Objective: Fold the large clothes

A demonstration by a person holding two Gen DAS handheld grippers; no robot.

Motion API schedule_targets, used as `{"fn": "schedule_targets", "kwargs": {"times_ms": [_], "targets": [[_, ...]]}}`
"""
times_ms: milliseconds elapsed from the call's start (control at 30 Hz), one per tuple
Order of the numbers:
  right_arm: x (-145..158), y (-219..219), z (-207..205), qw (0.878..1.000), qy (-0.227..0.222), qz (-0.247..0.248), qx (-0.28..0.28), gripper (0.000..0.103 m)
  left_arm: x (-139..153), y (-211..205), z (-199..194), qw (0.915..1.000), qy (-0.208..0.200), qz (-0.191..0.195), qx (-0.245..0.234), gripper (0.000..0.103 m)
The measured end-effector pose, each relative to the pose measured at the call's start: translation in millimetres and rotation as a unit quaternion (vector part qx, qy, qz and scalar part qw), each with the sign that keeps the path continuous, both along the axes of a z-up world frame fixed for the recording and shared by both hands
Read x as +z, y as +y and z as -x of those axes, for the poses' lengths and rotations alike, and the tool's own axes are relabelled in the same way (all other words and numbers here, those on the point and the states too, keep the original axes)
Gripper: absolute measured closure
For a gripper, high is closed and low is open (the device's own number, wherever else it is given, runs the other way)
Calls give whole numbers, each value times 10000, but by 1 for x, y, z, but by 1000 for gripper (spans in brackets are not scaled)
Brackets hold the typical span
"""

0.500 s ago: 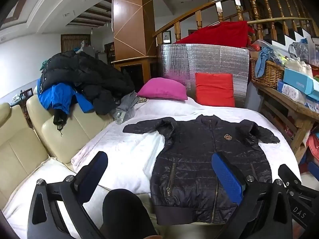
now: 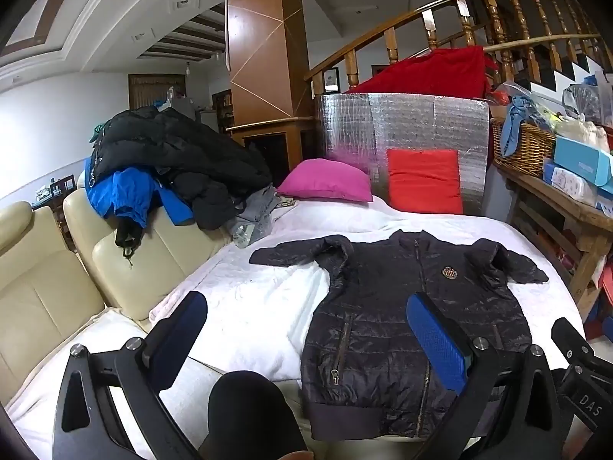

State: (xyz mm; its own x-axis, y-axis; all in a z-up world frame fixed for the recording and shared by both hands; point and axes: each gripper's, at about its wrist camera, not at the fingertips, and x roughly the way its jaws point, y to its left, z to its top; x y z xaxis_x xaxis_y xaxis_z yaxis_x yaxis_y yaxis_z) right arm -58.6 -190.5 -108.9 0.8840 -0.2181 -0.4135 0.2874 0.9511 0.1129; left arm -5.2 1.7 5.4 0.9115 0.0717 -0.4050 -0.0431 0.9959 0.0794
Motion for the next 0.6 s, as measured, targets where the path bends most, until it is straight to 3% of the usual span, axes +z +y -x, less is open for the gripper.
{"fn": "schedule_targets", "kwargs": {"times_ms": [600], "targets": [[-3,-3,2,10000,43,-73,44,0,-1,5,-3,9999,12,72,100,0]]}}
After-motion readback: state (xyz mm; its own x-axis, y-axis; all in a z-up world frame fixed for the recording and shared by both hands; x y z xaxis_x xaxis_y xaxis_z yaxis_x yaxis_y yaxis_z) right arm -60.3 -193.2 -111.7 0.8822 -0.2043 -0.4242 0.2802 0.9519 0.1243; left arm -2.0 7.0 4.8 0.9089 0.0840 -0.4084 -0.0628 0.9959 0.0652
